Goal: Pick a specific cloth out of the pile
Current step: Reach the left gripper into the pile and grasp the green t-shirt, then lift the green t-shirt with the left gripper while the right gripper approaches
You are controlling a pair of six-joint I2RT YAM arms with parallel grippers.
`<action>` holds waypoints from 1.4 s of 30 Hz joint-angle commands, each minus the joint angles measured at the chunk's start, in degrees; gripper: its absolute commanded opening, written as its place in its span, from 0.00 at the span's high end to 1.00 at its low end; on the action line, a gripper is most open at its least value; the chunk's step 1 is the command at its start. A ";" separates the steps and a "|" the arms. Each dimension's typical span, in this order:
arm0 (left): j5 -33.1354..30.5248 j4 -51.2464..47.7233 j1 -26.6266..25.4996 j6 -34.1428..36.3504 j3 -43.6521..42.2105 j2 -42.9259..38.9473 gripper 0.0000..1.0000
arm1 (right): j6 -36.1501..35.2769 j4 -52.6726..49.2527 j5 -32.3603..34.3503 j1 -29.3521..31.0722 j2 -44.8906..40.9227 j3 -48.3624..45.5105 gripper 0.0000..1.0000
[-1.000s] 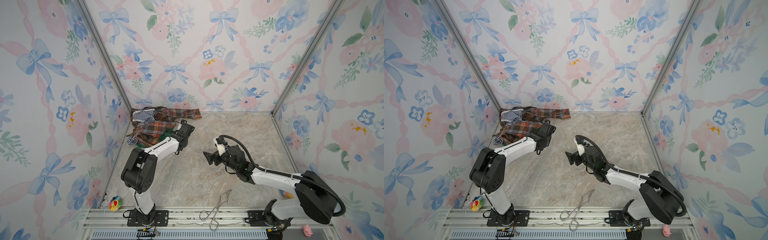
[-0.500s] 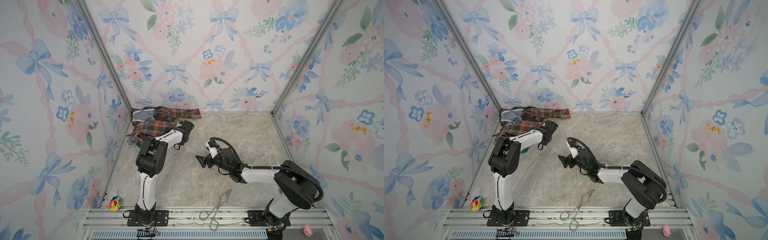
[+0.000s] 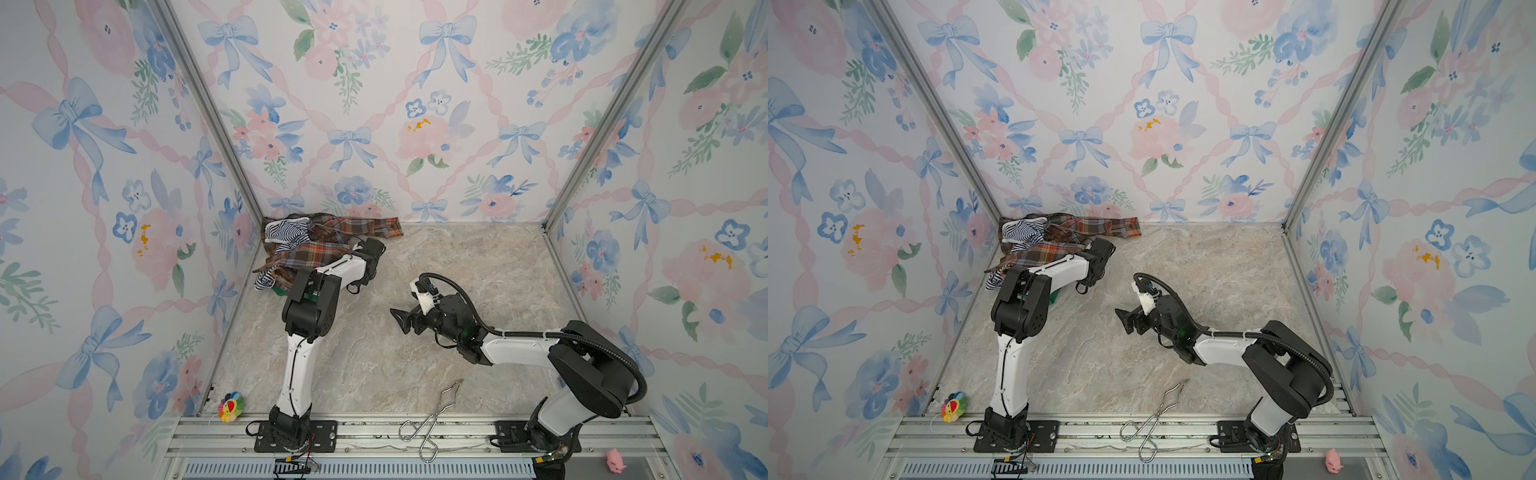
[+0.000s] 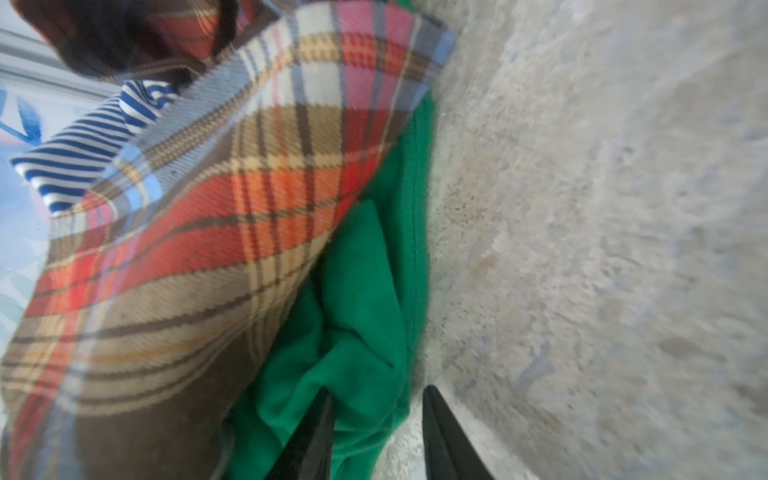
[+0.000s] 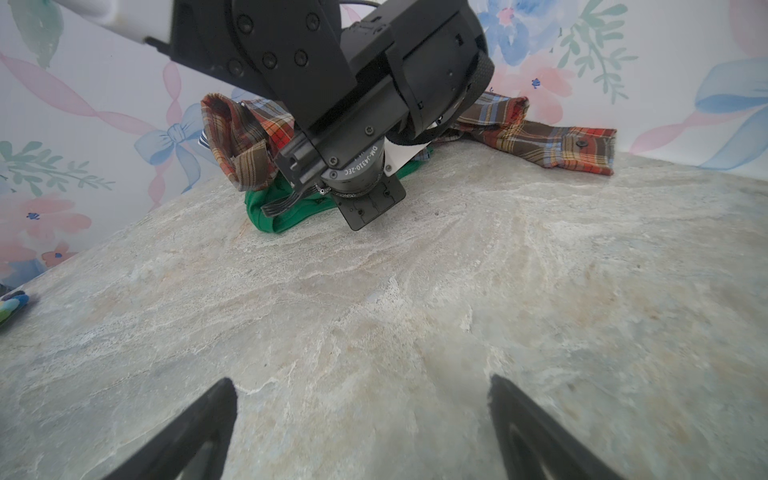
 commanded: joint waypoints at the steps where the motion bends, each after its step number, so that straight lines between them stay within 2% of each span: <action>1: -0.92 -1.11 0.92 0.71 1.43 1.40 0.74 | -0.37 -0.67 -0.75 0.64 1.13 1.77 0.03; 3: -0.94 -1.11 1.08 0.99 1.48 1.37 0.83 | -0.49 -0.73 -0.75 0.69 1.09 1.86 0.03; 5: -1.80 -1.15 1.30 1.36 1.56 1.13 1.00 | -0.64 -0.95 -0.71 0.57 1.12 1.95 0.03; 10: -2.72 -1.05 1.81 0.79 0.35 -3.37 1.00 | -0.57 -1.30 -0.99 0.62 1.36 2.22 0.03; 17: 2.95 -0.91 4.12 -1.88 1.48 -15.46 1.00 | -0.38 -2.00 -1.74 0.74 1.80 3.09 0.03; 23: 13.57 -1.02 8.00 -4.16 5.25 -25.37 1.00 | -0.55 -2.42 -1.62 0.75 1.81 3.35 0.03; 29: 28.06 -0.93 9.41 -7.97 10.67 -32.28 1.00 | -0.37 -2.70 -1.72 0.73 3.38 3.76 0.03; 31: 35.75 -0.74 9.11 -9.52 13.22 -33.52 1.00 | -0.60 -3.12 -0.50 0.75 2.90 3.71 0.03; 33: 42.74 -0.53 7.65 -10.54 16.67 -34.08 1.00 | -1.05 -4.44 2.93 0.51 2.41 3.41 0.03; 35: 47.08 -0.29 4.73 -10.31 20.35 -33.76 1.00 | -1.26 -5.90 8.72 0.24 -0.29 2.81 0.03; 38: 50.50 -0.27 -1.76 -9.33 26.95 -31.30 1.00 | -0.73 -6.69 17.34 -1.25 -4.61 0.31 0.03; 42: 54.02 -0.24 -8.85 -9.91 37.26 -25.27 1.00 | -0.31 -16.68 25.25 -2.76 -15.10 -1.59 0.03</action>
